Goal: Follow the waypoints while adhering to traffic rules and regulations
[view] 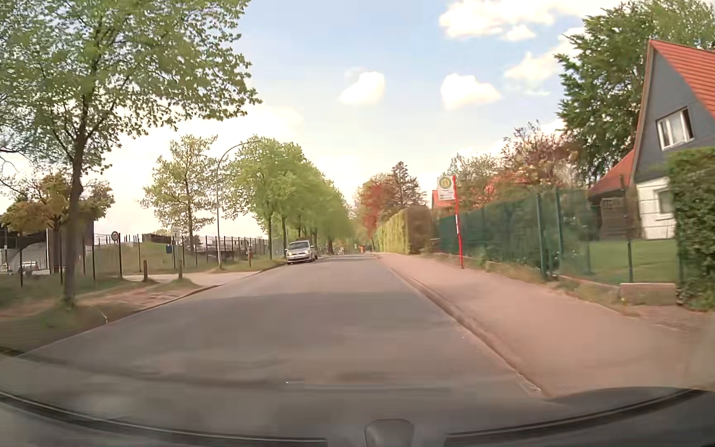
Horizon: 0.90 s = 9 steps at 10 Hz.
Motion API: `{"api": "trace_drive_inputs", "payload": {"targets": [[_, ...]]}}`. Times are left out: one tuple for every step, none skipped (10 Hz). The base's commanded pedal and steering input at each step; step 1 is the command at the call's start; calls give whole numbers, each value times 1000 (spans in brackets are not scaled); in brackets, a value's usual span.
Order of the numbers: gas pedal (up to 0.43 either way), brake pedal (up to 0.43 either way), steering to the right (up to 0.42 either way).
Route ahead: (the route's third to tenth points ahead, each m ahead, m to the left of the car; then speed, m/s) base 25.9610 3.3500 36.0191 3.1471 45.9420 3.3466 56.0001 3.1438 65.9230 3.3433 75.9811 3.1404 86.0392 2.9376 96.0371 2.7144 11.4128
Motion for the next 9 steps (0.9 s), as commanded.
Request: {"api": "trace_drive_inputs", "payload": {"targets": [[118, 0, -10], [118, 0, -9], [118, 0, -9], [118, 0, -9], [118, 0, -9], [118, 0, -7], [118, 0, -5], [118, 0, -5], [118, 0, -5]]}}
